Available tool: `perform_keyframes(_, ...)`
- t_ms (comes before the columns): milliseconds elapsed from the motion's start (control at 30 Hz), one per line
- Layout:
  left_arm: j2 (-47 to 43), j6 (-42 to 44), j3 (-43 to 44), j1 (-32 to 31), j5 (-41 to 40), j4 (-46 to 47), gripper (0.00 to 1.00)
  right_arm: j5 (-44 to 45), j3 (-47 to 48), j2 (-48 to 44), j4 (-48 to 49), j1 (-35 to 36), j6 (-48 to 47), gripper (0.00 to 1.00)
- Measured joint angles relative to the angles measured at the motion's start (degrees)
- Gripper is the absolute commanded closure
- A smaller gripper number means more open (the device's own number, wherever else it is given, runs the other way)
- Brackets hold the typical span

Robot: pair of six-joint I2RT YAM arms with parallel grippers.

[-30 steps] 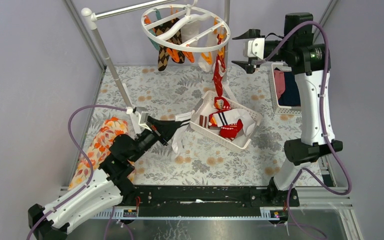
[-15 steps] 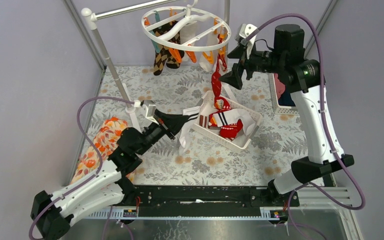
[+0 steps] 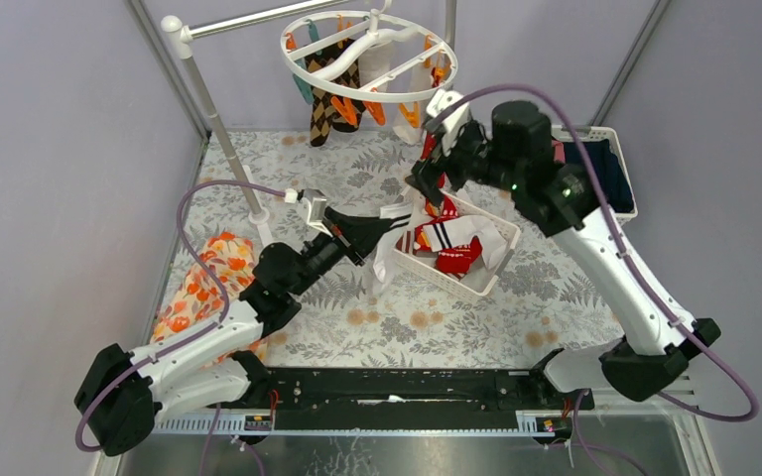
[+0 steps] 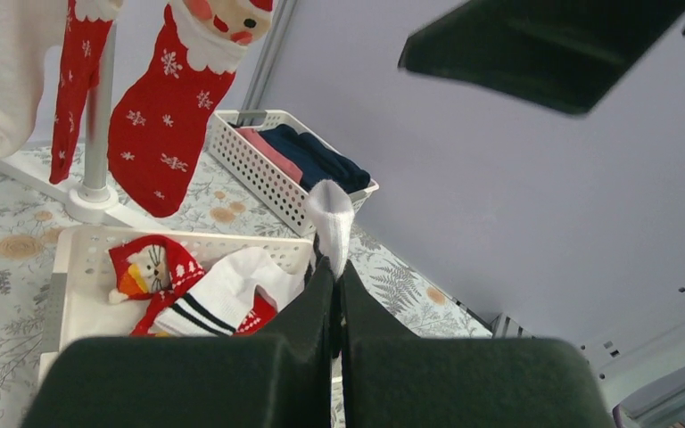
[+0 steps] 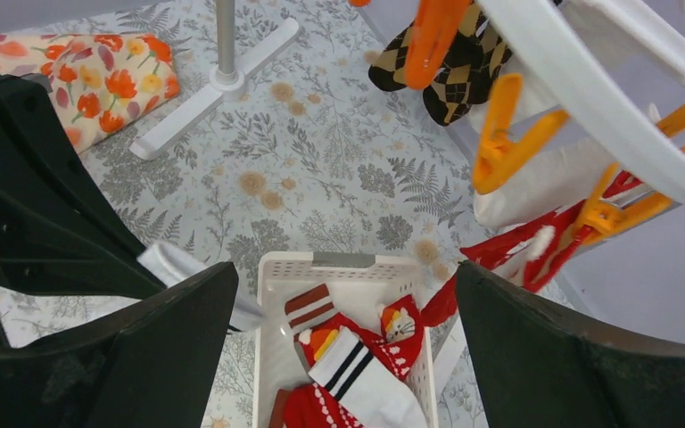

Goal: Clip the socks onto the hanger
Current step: Open the clamp at the hanger.

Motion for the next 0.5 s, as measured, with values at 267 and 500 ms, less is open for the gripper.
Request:
perform_keyframes(267, -1.86, 1.84, -1.18, 0.2, 0.04, 1.29, 1.0, 19.65, -21.66, -9.16, 21.16, 11.3, 1.86, 0.0)
perform_keyframes(500, -7.89, 4.68, -3.65, 0.7, -0.74, -0.5, 1.0, 32.5, -23.47, -6.45, 35.32, 13.94, 3.02, 0.0)
